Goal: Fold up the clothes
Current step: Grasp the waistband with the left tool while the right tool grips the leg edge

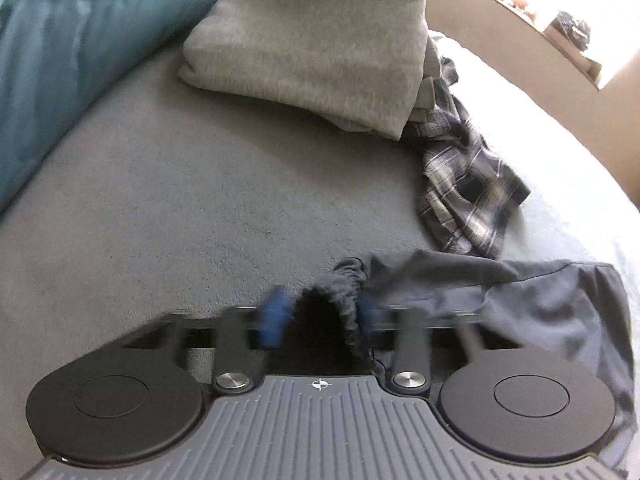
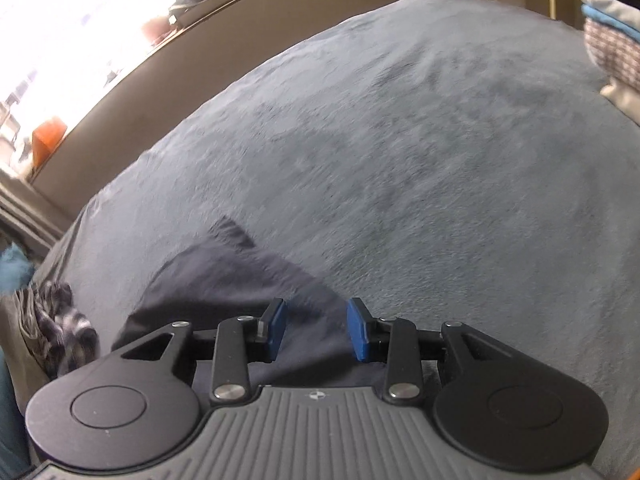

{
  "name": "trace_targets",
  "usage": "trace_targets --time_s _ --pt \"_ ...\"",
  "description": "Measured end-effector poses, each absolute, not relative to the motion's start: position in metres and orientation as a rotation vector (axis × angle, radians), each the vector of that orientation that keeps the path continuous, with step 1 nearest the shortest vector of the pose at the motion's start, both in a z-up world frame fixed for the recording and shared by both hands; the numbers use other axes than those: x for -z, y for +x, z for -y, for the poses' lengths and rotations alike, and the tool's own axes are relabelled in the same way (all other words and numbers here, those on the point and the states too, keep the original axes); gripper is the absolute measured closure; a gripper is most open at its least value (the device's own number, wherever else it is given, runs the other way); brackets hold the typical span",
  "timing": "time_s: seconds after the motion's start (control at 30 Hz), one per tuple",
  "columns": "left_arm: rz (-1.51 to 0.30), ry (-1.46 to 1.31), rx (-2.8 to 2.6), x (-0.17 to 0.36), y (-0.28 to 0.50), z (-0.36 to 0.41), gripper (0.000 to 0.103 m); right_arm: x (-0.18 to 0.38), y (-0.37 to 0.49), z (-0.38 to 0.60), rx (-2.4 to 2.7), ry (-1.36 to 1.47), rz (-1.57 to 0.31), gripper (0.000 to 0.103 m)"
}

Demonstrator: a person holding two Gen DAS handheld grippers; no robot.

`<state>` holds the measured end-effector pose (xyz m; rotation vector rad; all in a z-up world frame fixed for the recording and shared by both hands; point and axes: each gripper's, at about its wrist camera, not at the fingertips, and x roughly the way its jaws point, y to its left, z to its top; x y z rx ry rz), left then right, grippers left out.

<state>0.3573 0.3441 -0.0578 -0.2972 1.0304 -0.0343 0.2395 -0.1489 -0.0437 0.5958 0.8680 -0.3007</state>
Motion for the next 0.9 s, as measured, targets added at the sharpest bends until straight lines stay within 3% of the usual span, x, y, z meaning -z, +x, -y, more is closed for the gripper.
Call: trace_targets --time_s 0.23,0.27,0.37,0.47,0.53,0.57,0.67,0.83,0.9 --pt "-1.006 -0.253 -0.01 0.063 0.36 -0.343 0.097 0.048 0.302 0.138 0.167 0.546 -0.896 0.066" --pt "-1.008 -0.246 -0.013 0.065 0.361 -0.342 0.096 0.052 0.32 0.137 0.131 0.545 -0.919 0.059" --pt "-1.007 -0.223 -0.017 0.067 0.361 -0.339 0.095 0.063 0.366 0.134 0.096 0.529 -0.966 0.058" --pt "-1.005 -0.195 -0.022 0.067 0.36 -0.336 0.094 0.08 0.406 0.137 0.044 0.588 -1.042 0.047" --pt "-1.006 -0.18 -0.024 0.068 0.361 -0.334 0.093 0.096 0.425 0.138 0.006 0.642 -1.125 0.047" --pt "-1.005 -0.176 -0.026 0.068 0.361 -0.333 0.093 0.1 0.43 0.135 -0.011 0.638 -1.147 0.051" --pt "-1.002 -0.173 -0.032 0.068 0.36 -0.332 0.093 0.092 0.425 0.119 -0.084 0.55 -1.117 0.101" --pt "-0.999 -0.16 -0.044 0.069 0.359 -0.33 0.093 0.041 0.359 0.051 -0.238 0.12 -0.87 0.101" --pt "-1.001 -0.159 -0.048 0.069 0.359 -0.33 0.093 0.034 0.32 0.006 -0.319 -0.191 -0.766 0.091"
